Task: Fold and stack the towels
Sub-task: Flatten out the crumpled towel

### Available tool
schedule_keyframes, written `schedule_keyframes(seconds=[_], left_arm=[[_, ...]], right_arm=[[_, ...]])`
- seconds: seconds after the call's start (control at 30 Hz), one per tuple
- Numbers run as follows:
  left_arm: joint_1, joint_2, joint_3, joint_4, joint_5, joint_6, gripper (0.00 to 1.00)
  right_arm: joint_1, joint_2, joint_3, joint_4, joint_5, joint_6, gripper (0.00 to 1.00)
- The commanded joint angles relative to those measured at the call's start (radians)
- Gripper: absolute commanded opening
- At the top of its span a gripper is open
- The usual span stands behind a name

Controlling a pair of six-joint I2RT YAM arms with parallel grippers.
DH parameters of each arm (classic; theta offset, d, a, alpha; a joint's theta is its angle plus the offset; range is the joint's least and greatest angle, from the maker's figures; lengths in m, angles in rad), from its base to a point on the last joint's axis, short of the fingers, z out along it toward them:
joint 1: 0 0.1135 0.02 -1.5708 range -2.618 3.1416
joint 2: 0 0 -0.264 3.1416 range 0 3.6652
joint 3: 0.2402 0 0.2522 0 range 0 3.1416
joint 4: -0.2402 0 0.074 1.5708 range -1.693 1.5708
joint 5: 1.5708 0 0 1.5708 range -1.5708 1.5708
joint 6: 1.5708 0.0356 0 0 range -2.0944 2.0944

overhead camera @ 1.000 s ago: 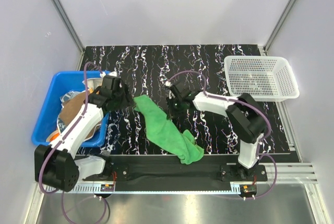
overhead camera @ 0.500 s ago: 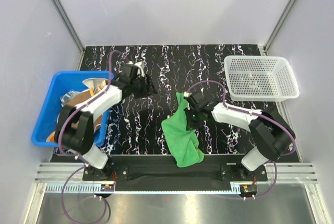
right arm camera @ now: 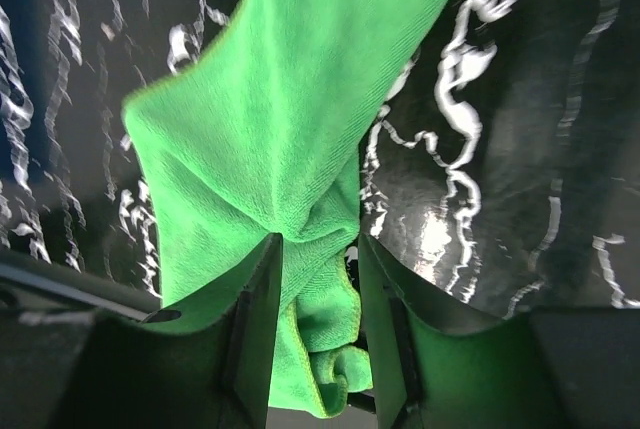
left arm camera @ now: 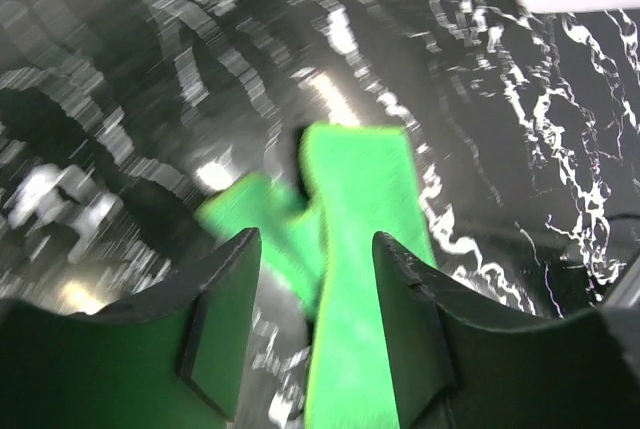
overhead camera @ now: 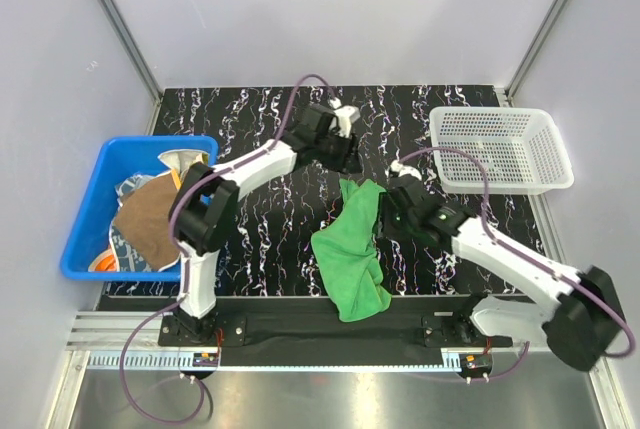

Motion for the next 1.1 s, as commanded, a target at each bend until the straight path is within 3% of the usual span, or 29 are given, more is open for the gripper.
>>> schedule_keyframes(seconds=[0.0, 0.33, 0.47, 0.77, 0.83, 1.07], left_arm=[[-0.042, 0.085, 0.11, 0.007, 0.011, 0.071, 0.52], [-0.094, 0.314, 0.366, -0.105, -0.025, 0.072, 0.47], [-0.094, 0.335, 0.371, -0.101, -0.09, 0.077, 0.48], [-0.094, 0.398, 0.4, -0.119, -0.075, 0.095, 0.48], [-0.1, 0.405, 0.4, -0.132, -0.067, 0.094, 0.44], [-0.14, 0.34, 0.299, -0.13, -0.099, 0.12, 0.41]], right_arm=[[-0.006, -0.136, 0.01, -0.075, 0.15, 0.062, 0.44], [-0.013, -0.296, 0.016, -0.152, 0.19, 0.047, 0.44], [-0.013, -0.314, 0.014, -0.152, 0.173, 0.042, 0.44], [-0.012, -0.327, 0.024, -0.146, 0.164, 0.027, 0.45], [-0.013, -0.325, 0.025, -0.141, 0.164, 0.022, 0.45], [-0.012, -0.305, 0.04, -0.133, 0.17, 0.019, 0.46]])
